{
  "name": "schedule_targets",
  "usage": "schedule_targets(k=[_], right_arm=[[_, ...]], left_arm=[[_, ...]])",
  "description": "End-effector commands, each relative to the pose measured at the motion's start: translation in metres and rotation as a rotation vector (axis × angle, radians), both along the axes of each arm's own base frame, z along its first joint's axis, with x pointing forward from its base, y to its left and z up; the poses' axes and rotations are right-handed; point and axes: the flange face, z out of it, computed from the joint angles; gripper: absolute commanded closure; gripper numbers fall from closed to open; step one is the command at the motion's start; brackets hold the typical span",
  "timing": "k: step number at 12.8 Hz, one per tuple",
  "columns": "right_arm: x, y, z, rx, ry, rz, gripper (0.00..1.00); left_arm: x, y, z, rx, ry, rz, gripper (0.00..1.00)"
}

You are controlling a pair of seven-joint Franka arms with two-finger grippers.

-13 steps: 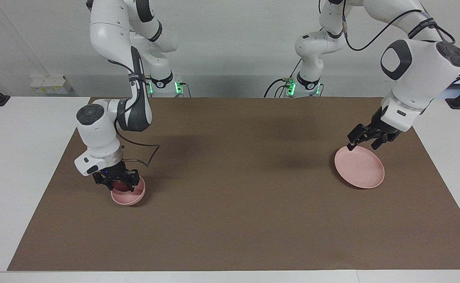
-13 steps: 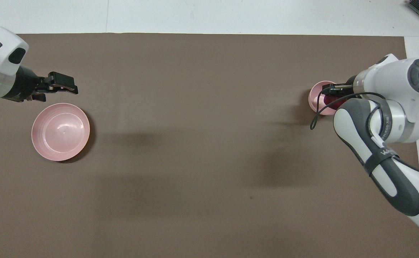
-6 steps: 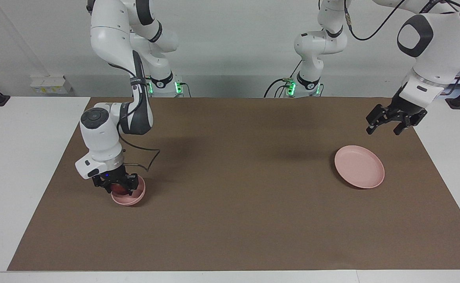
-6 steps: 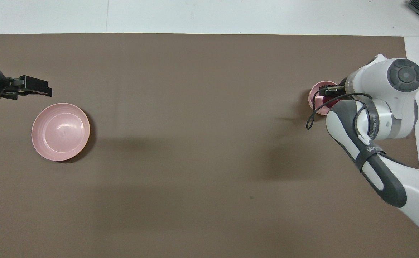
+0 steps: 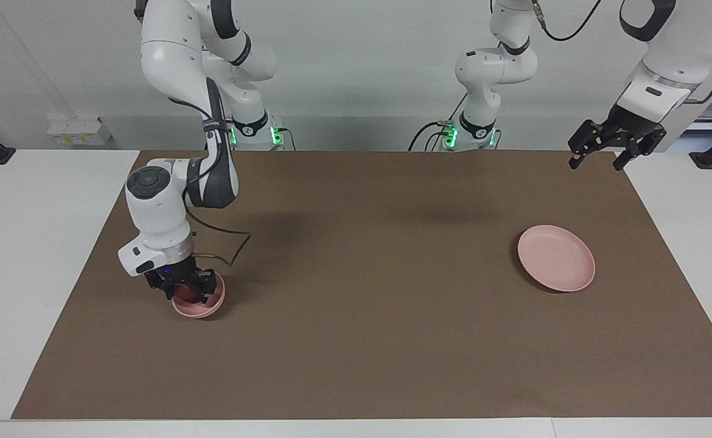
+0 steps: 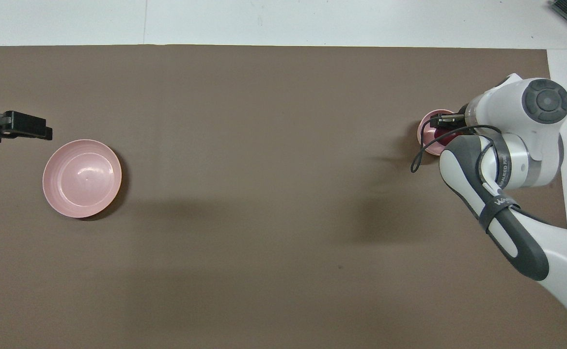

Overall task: Move apple from plate to bowl
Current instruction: 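Lower the apple into the pink cup and open the right gripper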

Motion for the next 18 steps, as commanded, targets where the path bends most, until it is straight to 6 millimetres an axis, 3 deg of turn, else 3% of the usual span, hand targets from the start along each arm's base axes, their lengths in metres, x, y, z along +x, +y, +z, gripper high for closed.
schedule_targets(k=[1,4,6,8,13,16,18], right_arm=[[0.004,0.002,0.002,0.001,-0.012,-0.018,0.01],[0.005,0.002,0.009,0.002,-0.021,-0.017,0.0],[0.015,0.003,0.039,0.0,-0.064,-0.015,0.0],[0.012,0.01,0.079,0.007,-0.107,-0.008,0.0],[-0.04,0.013,0.202,0.07,-0.102,-0.054,0.0],[-0.081,0.013,0.249,0.068,-0.03,-0.059,0.0],[-0.103,0.012,0.267,0.066,0.028,-0.066,0.0]], left_arm=[[0.003,0.002,0.008,0.016,0.069,-0.018,0.0],[0.004,0.0,0.012,0.013,0.113,-0.015,0.0],[0.0,-0.005,0.011,0.008,0.111,-0.019,0.0],[-0.001,-0.003,0.01,0.007,0.115,-0.022,0.0],[-0.002,-0.004,0.012,0.008,0.118,-0.024,0.0],[-0.005,-0.008,0.016,0.019,0.107,-0.026,0.0],[-0.006,-0.009,0.013,0.022,0.107,-0.018,0.0]])
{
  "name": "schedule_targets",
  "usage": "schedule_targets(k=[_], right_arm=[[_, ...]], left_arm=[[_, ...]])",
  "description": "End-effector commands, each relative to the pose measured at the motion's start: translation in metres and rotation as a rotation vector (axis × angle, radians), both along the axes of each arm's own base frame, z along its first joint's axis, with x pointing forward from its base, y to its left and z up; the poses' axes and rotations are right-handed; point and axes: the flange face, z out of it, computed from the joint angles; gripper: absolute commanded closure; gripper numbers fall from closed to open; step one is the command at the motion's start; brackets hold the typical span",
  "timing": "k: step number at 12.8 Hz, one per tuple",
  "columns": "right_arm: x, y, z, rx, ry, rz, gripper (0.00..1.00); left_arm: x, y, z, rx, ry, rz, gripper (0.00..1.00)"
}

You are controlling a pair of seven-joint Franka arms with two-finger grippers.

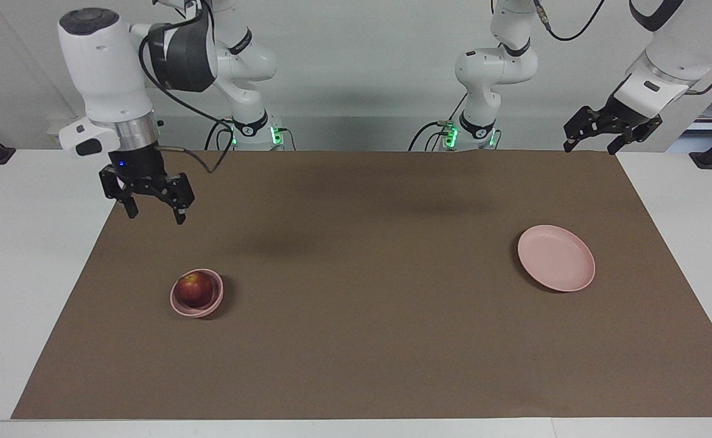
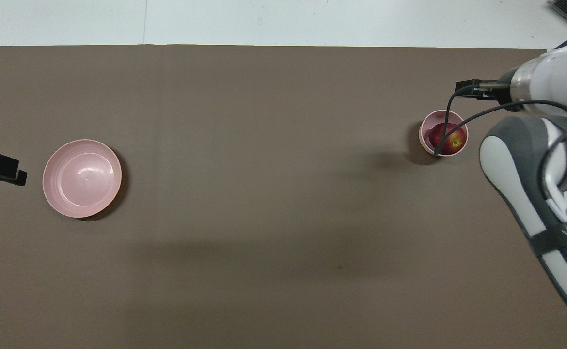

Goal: Move apple from plate to bowl

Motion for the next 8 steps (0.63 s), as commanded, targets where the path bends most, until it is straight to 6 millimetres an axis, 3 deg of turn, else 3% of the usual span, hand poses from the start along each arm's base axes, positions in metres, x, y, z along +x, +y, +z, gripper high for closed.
schedule_targets(k=[1,3,5,8], right_arm=[[-0.025,0.001,0.024,0.019,0.057,-0.016,0.0],[-0.035,-0.004,0.054,0.022,0.123,-0.033,0.0],[-0.039,-0.011,0.059,0.062,0.164,-0.05,0.0],[-0.038,-0.012,0.068,0.087,0.198,-0.052,0.0]], left_arm=[[-0.003,-0.007,0.005,0.022,-0.007,-0.008,0.0],[-0.003,-0.005,0.003,0.015,0.002,-0.003,0.0],[-0.003,0.005,0.003,0.015,0.005,0.012,0.0],[-0.003,0.004,0.003,0.015,0.005,0.009,0.0]])
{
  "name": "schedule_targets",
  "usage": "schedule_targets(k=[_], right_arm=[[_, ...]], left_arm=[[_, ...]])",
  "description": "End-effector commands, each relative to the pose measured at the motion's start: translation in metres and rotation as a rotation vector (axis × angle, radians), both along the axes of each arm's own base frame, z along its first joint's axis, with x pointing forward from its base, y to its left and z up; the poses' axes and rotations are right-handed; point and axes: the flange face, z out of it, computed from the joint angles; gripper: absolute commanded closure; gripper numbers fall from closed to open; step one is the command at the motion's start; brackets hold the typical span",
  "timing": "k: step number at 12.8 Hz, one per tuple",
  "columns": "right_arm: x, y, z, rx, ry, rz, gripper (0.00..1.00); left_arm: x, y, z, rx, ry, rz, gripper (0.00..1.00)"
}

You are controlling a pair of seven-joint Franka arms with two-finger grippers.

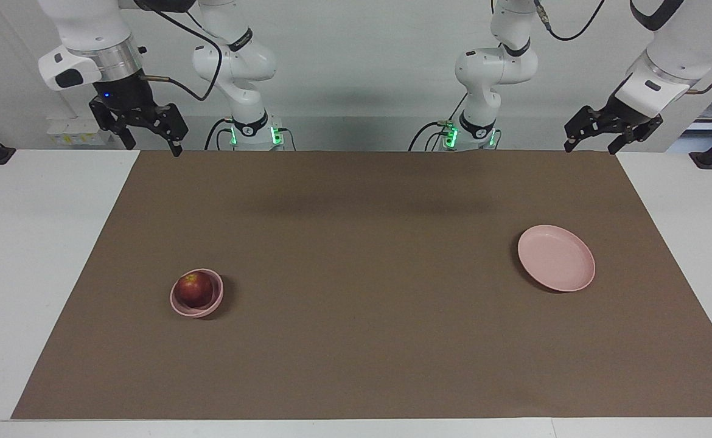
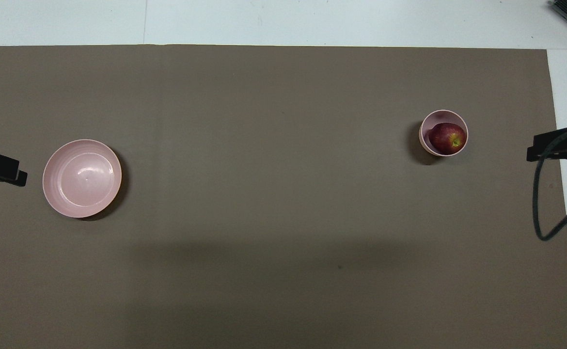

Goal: Move apple from plate to bowl

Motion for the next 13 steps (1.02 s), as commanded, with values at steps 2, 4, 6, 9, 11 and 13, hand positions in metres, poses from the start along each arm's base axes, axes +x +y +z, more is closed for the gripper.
schedule_targets(k=[2,4,6,9,11,13], right_arm=[[0.013,0.0,0.007,0.014,0.019,0.036,0.0],[0.012,0.002,0.008,0.005,0.018,0.07,0.0],[0.014,0.007,0.005,0.005,0.01,0.075,0.0],[0.012,0.008,0.007,0.01,-0.001,0.079,0.0],[0.005,0.012,0.001,0.02,0.009,0.087,0.0],[0.005,0.014,-0.002,0.024,0.002,0.094,0.0]], left_arm=[[-0.003,0.001,0.002,0.014,0.007,0.002,0.0],[0.0,0.0,0.003,0.011,-0.005,0.002,0.0],[-0.001,0.0,0.002,0.012,-0.004,0.005,0.0],[-0.002,0.002,0.002,0.019,0.002,0.002,0.0],[-0.002,0.003,0.001,0.022,0.001,0.003,0.0],[-0.001,0.003,0.001,0.021,-0.009,0.0,0.0]])
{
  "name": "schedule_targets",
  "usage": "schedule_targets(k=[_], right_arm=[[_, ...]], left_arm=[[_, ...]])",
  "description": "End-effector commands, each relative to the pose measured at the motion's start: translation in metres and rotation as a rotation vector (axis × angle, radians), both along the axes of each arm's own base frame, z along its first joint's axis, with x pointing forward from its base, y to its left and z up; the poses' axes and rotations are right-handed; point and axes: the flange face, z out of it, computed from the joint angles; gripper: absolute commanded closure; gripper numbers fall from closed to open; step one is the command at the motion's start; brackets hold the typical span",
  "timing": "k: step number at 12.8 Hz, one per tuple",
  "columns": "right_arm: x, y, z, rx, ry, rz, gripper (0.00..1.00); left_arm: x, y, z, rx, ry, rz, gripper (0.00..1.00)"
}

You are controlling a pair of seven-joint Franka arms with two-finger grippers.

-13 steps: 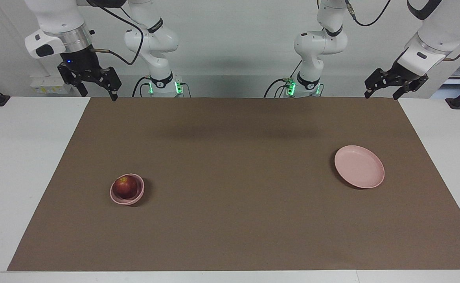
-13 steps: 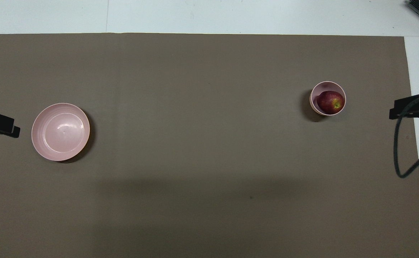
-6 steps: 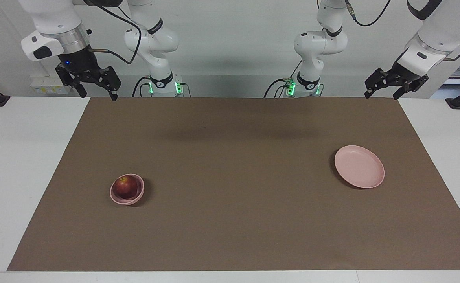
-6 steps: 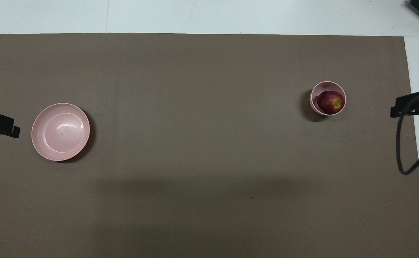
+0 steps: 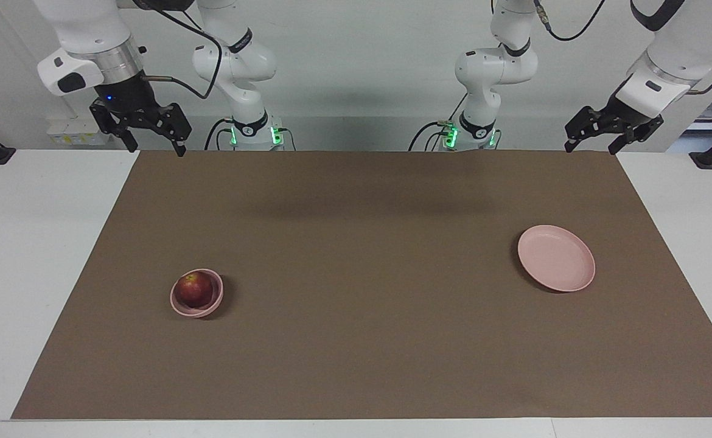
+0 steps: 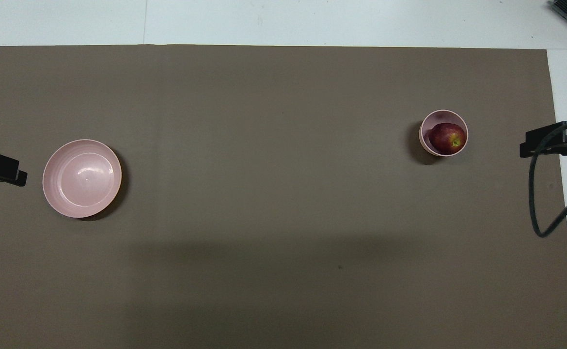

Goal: Move apple from plate to bowl

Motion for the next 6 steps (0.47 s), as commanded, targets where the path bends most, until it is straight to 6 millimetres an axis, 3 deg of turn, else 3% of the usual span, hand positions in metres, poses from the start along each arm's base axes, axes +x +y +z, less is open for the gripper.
schedule_targets(k=[1,6], right_arm=[[-0.0063,0.0008,-0.002,0.021,-0.012,0.034,0.0],[-0.0073,-0.0032,-0.002,0.022,-0.016,0.047,0.0]], left_arm=[[-0.0009,0.0024,0.0016,0.021,-0.014,0.0,0.0],[0.0056,0.0091,0.0002,0.021,-0.065,0.01,0.0]])
